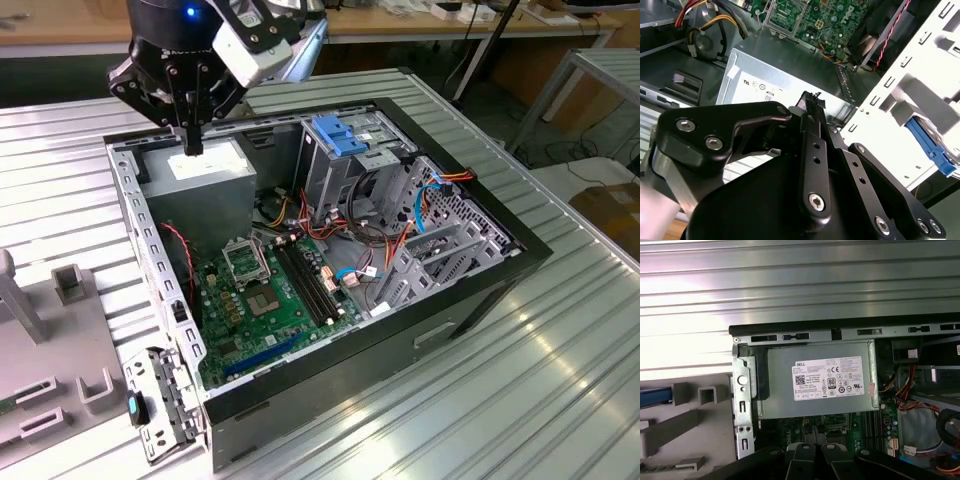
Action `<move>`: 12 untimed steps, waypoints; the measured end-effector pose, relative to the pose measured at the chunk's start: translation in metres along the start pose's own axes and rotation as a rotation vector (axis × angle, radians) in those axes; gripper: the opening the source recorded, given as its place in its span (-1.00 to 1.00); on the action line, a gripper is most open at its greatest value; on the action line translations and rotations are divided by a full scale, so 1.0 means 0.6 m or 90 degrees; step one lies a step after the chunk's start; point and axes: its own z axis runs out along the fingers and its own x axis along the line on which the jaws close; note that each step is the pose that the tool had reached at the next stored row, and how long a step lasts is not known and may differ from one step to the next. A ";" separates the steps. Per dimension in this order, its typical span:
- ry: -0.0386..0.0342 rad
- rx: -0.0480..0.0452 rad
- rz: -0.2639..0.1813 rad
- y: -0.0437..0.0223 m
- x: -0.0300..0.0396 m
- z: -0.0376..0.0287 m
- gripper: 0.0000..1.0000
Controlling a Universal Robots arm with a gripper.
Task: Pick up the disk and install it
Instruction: 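Reach for the disk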
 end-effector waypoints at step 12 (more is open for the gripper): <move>0.0000 0.0000 0.000 -0.001 0.014 0.000 -0.79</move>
